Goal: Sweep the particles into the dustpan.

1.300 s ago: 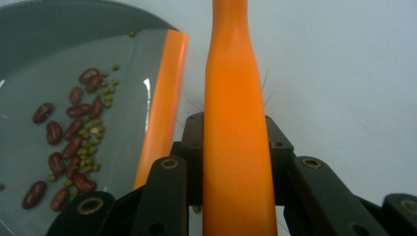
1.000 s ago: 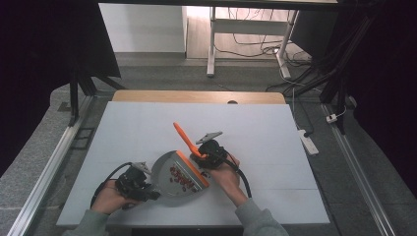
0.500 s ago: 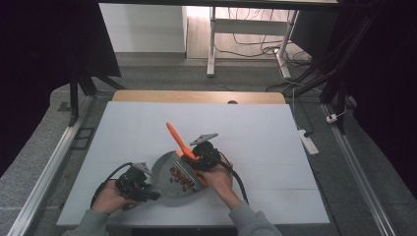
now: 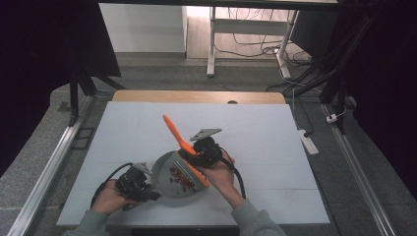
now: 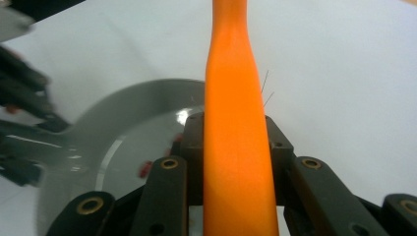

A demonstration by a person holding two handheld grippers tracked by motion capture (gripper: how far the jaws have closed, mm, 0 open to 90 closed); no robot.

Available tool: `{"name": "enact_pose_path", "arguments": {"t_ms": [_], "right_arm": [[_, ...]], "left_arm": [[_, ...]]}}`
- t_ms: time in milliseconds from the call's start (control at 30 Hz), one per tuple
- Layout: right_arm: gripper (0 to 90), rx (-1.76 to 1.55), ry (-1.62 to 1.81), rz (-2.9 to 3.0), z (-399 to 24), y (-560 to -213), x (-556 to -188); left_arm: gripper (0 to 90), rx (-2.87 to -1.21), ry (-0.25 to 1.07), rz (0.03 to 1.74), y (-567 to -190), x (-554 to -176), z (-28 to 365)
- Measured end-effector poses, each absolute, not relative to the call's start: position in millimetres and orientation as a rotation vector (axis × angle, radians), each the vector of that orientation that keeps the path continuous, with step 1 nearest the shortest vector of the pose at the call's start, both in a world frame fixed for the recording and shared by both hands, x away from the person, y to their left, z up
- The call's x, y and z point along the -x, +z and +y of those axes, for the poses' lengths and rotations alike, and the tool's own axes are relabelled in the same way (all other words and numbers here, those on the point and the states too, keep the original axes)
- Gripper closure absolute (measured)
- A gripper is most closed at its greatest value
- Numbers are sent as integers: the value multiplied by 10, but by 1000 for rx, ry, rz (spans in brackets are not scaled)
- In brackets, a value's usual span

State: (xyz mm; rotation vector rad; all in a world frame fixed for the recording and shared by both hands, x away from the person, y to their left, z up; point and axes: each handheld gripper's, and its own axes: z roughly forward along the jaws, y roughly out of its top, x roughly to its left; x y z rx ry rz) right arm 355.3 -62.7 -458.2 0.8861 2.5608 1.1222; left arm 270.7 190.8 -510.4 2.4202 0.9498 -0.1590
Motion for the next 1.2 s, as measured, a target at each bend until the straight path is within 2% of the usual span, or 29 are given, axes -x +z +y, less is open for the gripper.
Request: {"name": "enact_pose_path", "arguments": {"t_ms": [300, 467, 933, 1200], "right_arm": [[709, -1036, 1017, 2513, -1024, -4830, -3657], [709, -1056, 992, 2521, -1087, -4943, -3653], [708, -957, 1074, 2544, -749, -5008, -3354], [709, -929, 1150, 2570, -599, -4967, -3298]], "left_arm": [[619, -2432, -162, 940, -5091, -2667, 1891], [619, -2434, -157, 938, -5089, -2660, 1884], [619, -2436, -166, 945, -5099, -2662, 1881], [619, -2437, -166, 946, -5107, -2664, 1881]]}}
